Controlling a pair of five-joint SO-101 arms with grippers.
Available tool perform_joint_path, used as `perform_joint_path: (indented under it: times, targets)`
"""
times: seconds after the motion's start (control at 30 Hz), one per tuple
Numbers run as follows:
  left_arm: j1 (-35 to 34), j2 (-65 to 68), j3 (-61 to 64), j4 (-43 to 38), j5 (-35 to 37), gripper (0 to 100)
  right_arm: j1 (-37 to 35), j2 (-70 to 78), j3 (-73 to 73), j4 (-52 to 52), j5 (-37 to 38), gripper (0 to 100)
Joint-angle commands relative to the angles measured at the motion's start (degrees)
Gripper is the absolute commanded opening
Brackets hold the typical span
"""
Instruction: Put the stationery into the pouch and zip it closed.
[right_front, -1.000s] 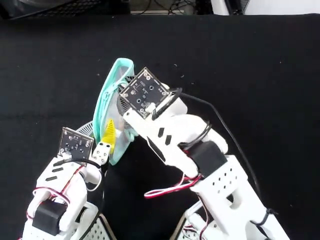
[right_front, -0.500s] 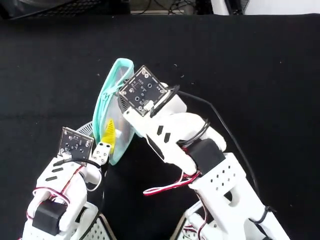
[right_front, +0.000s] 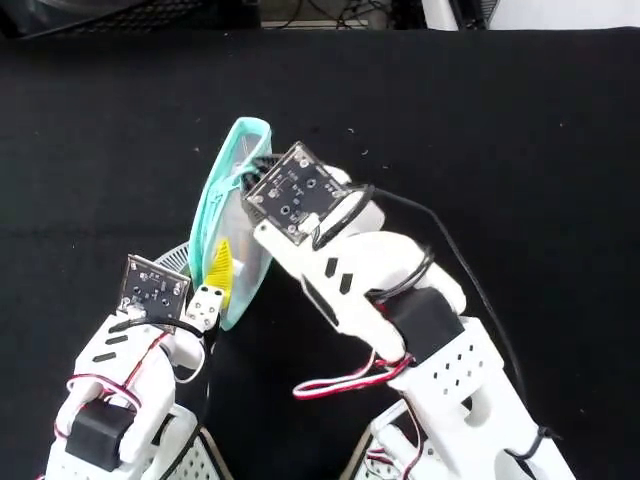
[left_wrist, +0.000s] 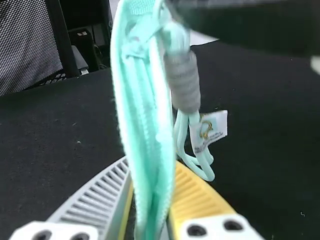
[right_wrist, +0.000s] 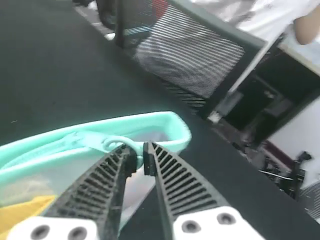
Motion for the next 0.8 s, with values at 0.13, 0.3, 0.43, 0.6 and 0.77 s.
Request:
perform_joint_path:
  times: [0.13,0.3,0.43,0.6,0.77]
  targets:
    - [0.5,0.3,0.6,0.7,0.2,5,4.2,2.6,-6.4,-3.1,3.8,1.2]
    - [0.5,0.3,0.6,0.7,0.2,5,6.6,6.8,-11.2,-3.1,4.1,1.2]
    - [0.5,0.3,0.6,0.8,0.2,5,7.2,10.8,-13.9,-3.2,4.1,1.2]
    - [0.5,0.3,0.6,0.8,0.2,5,7.2,14.5,-17.1,-3.1,4.1,1.2]
    - [0.5,0.3,0.6,0.8,0.2,5,9.2,16.7,-18.9,-3.1,4.1,1.2]
